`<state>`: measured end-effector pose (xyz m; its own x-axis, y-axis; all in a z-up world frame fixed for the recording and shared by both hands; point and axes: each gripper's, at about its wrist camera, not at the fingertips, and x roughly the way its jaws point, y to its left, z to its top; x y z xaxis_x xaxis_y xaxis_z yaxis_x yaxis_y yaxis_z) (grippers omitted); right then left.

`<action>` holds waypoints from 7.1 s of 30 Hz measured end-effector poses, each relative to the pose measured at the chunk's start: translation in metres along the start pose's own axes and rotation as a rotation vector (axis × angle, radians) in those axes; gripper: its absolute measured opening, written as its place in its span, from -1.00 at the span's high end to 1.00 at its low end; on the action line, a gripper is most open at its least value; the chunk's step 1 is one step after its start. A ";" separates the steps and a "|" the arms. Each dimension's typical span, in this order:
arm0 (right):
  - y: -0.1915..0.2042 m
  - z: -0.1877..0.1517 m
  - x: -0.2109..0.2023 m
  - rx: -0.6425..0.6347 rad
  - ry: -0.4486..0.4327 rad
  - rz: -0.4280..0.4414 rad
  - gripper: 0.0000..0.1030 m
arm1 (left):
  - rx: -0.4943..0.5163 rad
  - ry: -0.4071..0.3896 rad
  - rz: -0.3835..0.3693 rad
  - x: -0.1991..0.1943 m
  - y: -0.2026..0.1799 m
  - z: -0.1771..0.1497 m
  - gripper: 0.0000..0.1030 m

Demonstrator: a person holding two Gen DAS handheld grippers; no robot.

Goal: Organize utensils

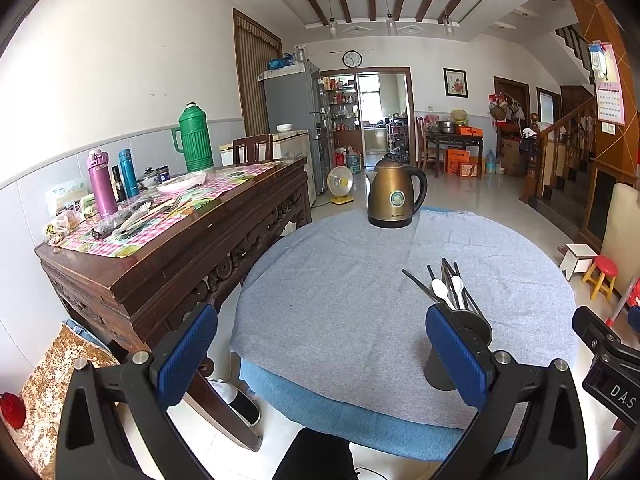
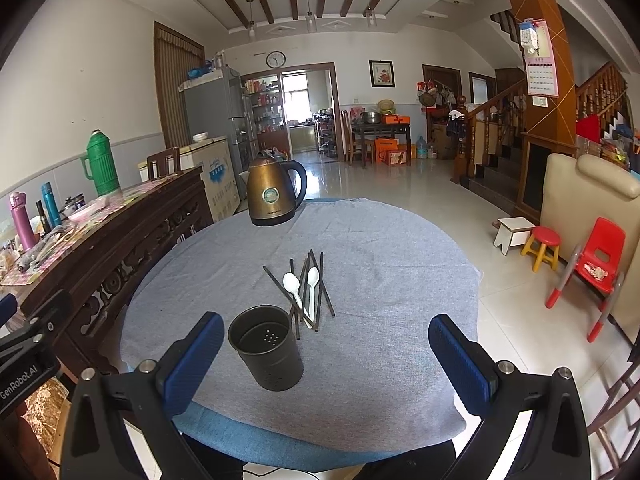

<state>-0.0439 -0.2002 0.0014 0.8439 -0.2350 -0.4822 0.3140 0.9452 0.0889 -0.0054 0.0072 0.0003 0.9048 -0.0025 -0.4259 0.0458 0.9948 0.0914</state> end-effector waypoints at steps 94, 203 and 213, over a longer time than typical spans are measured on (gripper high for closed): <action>-0.029 0.079 0.511 0.233 0.573 0.384 0.85 | -0.333 0.904 -0.378 0.478 -0.125 0.033 -0.09; 0.040 0.112 0.067 0.049 -0.188 0.313 0.86 | -0.113 0.138 -0.510 0.105 -0.055 0.098 0.90; 0.022 0.082 0.110 0.068 0.066 0.321 0.81 | -0.117 0.227 -0.466 0.122 -0.056 0.083 0.88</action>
<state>0.0914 -0.2238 0.0221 0.8752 0.0895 -0.4754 0.0669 0.9509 0.3022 0.1375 -0.0570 0.0180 0.6850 -0.4376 -0.5825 0.3616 0.8983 -0.2496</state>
